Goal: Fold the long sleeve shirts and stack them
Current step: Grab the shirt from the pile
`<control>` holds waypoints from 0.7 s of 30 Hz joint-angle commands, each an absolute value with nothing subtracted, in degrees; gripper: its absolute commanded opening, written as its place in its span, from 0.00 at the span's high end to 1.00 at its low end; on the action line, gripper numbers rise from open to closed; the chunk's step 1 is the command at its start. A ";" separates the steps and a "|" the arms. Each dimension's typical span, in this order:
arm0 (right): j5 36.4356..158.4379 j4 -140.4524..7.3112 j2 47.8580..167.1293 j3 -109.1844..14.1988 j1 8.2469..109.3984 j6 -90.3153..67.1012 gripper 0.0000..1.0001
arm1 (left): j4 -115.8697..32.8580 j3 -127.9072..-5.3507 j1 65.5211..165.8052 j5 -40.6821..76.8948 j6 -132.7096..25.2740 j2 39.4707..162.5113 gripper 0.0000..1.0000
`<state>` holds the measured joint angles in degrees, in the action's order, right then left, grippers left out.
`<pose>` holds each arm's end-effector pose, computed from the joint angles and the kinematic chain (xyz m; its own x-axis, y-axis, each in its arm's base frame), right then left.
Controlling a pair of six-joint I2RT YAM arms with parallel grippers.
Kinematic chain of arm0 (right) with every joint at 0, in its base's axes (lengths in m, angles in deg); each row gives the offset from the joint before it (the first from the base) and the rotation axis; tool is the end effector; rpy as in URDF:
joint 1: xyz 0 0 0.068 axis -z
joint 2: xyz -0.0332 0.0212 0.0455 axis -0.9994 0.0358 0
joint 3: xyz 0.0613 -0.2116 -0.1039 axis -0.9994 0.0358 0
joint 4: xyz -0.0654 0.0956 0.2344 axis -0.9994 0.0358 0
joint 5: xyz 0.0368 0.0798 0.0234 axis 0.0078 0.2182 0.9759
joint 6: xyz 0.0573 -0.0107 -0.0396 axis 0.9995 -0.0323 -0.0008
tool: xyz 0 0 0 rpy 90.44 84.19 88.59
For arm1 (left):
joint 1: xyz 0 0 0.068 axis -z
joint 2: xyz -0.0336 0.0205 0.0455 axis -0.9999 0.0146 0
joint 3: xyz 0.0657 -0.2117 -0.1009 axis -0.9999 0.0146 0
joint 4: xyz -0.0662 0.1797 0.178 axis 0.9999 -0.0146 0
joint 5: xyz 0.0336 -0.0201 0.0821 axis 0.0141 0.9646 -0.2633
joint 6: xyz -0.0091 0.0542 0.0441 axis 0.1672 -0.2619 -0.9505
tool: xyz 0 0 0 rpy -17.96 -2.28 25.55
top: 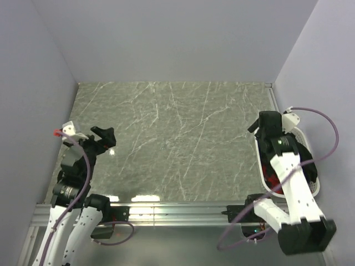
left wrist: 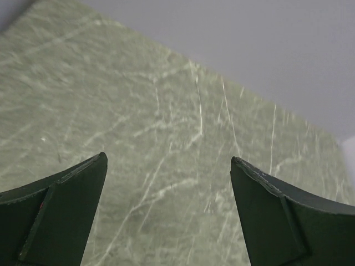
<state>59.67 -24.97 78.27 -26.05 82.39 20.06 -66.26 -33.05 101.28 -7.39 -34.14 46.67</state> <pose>0.2150 -0.0082 0.2878 -0.3129 0.5103 -0.8010 0.6315 0.7418 0.2258 0.1465 -0.0139 0.3169 -0.0295 -0.4991 -0.8661 -0.1207 0.8619 -0.4925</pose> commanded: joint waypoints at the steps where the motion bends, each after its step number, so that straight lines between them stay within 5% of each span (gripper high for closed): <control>1: 57.35 -14.61 85.27 -30.56 88.37 27.19 0.00 | -65.41 -32.44 102.61 -1.85 -34.71 48.87 0.01; 16: 52.71 -22.86 101.91 -30.22 106.75 35.63 0.00 | -62.42 -28.83 106.92 -1.40 -36.91 46.94 0.01; 20: 52.97 -27.17 102.35 -27.85 107.99 34.05 0.30 | -62.59 -28.83 107.44 -1.06 -37.52 47.03 0.01; 21: 52.27 -27.96 102.52 -27.32 108.16 33.70 0.46 | -62.51 -28.83 107.71 -0.97 -37.52 47.03 0.01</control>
